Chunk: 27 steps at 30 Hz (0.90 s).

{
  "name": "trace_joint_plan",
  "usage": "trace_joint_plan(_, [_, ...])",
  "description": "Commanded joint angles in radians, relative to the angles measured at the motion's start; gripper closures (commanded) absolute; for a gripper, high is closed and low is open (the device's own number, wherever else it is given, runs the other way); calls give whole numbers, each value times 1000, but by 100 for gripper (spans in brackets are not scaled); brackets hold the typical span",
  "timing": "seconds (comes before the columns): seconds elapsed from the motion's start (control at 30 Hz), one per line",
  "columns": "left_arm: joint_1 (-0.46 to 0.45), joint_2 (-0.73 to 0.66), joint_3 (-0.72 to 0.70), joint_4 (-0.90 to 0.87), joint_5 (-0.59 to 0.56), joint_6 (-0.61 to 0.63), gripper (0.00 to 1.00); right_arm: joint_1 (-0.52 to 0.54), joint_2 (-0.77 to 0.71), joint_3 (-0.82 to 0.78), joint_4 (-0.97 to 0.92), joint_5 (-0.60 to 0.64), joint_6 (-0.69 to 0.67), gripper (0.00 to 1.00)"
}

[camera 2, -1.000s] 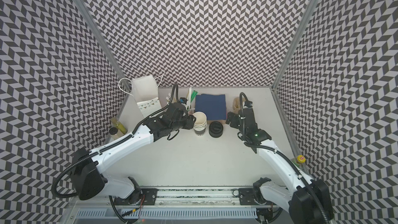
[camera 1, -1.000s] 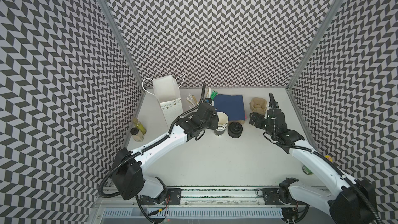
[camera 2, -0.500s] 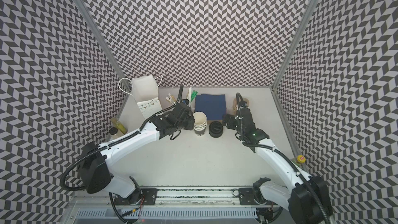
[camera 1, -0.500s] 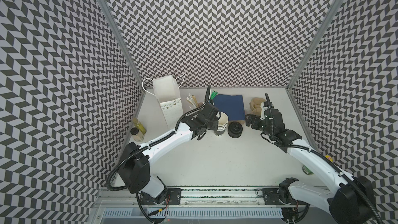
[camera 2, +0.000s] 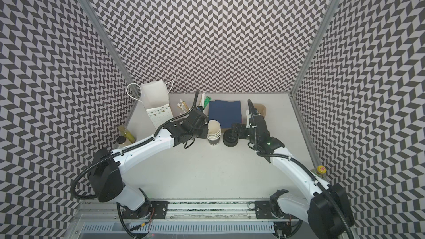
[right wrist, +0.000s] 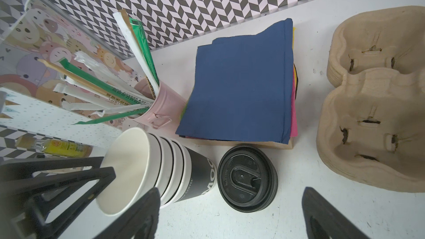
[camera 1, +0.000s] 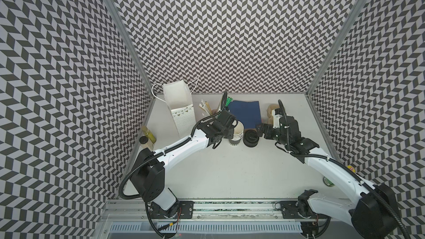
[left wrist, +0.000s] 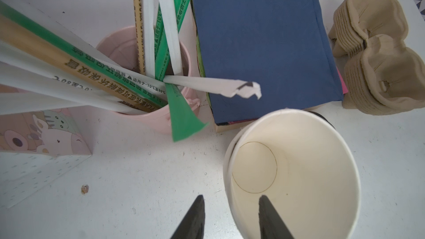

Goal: Pack a coffee takeout order
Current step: Pick up the coffee cup.

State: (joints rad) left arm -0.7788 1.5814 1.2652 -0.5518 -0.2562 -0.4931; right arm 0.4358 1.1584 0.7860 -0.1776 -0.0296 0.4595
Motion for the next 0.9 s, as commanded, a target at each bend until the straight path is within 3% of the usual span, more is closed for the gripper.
trace_joint_plan(0.0, [-5,16,36,-7,-19,-15,64,6,6,-11,58,-27,-11,6])
trace_joint_plan(0.17, [-5,35,43,-7,-12,-20,64,7,12,-16,68,-52,-10,6])
trace_joint_plan(0.5, [-5,50,77,-8,-14,-25,79,6,17,-16,81,-112,-10,6])
trace_joint_plan(0.7, [-5,69,110,-19,-9,-21,93,6,24,-18,85,-154,-9,6])
trace_joint_plan(0.87, [-5,77,115,-26,-13,-21,95,6,21,-27,92,-164,-5,6])
